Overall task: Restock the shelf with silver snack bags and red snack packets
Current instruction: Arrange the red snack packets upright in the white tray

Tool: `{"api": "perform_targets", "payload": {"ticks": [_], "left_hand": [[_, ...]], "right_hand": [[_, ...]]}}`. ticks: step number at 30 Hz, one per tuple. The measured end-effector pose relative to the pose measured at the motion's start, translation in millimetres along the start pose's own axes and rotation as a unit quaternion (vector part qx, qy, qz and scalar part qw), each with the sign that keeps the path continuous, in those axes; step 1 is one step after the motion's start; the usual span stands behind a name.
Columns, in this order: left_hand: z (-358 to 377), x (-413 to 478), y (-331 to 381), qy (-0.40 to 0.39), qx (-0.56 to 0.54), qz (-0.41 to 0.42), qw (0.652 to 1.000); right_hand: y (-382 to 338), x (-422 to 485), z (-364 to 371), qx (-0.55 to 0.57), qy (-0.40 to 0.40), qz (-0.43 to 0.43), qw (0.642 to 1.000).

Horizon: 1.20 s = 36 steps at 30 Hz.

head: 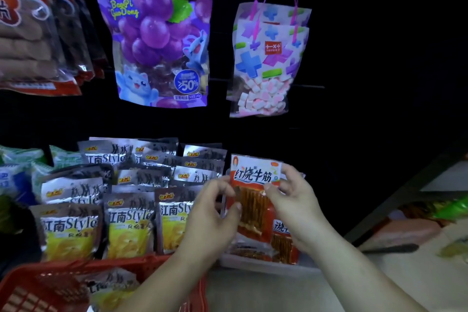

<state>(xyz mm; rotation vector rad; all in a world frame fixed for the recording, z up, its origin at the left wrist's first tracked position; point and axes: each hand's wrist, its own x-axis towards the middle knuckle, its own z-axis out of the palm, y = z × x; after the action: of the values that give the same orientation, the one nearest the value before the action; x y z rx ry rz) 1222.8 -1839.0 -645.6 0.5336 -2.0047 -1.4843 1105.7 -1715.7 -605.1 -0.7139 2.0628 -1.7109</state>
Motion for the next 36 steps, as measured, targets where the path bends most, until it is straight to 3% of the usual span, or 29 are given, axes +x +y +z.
{"api": "perform_targets", "payload": {"ticks": [6, 11, 15, 19, 23, 25, 27, 29, 33, 36], "left_hand": [[6, 33, -8, -0.018, -0.041, -0.055, 0.997], [9, 67, -29, 0.000, 0.018, -0.009, 1.000], [23, 99, -58, -0.011, 0.036, 0.000, 0.999], [23, 120, -114, -0.070, 0.109, 0.007, 0.992], [20, 116, -168, -0.138, 0.215, 0.040, 0.966], [22, 110, -177, -0.166, 0.254, 0.071, 0.950], [23, 105, -183, -0.210, 0.273, 0.098, 0.934], [23, 102, -189, -0.221, 0.283, 0.109, 0.927], [19, 94, -190, -0.125, 0.271, 0.097, 0.950], [19, 89, -191, -0.207, 0.299, 0.094, 0.927]], "right_hand": [[8, 9, -17, 0.005, -0.032, 0.037, 0.999], [8, 56, -27, -0.158, -0.022, -0.053, 0.986], [49, 112, -3, -0.328, -0.090, -0.047, 0.939], [99, 139, 8, -0.428, -0.011, -0.104, 0.898], [145, 159, 15, -0.508, 0.000, -0.210, 0.836], [165, 164, 24, -0.484, -0.091, -0.107, 0.864], [174, 165, 24, -0.363, -0.210, 0.055, 0.906], [176, 166, 13, -0.288, -0.263, 0.116, 0.913], [192, 152, -3, -0.435, -0.323, 0.085, 0.836], [203, 144, 10, -0.573, -0.299, -0.041, 0.762]]}}
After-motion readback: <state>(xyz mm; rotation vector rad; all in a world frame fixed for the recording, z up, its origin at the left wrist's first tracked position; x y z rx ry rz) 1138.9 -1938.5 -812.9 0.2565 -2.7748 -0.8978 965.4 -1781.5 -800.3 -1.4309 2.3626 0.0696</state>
